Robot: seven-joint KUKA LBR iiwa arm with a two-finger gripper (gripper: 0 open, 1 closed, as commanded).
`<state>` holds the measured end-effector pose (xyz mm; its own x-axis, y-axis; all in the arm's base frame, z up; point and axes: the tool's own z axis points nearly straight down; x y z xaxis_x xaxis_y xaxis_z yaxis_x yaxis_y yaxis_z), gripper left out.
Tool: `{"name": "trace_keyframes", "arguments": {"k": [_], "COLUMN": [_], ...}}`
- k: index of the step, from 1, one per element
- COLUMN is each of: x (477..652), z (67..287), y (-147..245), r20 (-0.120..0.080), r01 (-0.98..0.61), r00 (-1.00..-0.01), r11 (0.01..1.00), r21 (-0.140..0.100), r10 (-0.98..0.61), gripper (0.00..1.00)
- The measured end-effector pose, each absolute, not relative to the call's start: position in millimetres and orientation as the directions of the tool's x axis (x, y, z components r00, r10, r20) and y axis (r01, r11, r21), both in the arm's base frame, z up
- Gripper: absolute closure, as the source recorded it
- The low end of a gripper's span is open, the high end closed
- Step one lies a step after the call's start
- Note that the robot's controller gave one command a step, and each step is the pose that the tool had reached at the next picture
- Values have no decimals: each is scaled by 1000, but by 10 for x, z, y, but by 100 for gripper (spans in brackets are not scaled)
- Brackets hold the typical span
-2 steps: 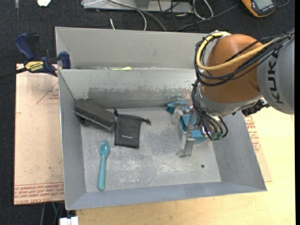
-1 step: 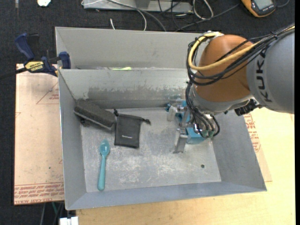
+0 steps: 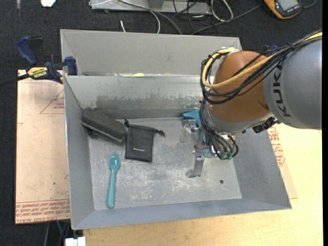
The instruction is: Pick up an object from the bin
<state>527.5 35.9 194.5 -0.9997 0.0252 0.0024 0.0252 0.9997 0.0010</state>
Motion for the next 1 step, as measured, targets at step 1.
{"name": "trace_keyframes", "arguments": {"k": [1], "x": [5406], "z": [1951], "y": [498], "r20": [-7], "r01": [-5], "r00": [-1000], "r11": [1000], "r21": [0], "r10": [-5], "gripper": [0]}}
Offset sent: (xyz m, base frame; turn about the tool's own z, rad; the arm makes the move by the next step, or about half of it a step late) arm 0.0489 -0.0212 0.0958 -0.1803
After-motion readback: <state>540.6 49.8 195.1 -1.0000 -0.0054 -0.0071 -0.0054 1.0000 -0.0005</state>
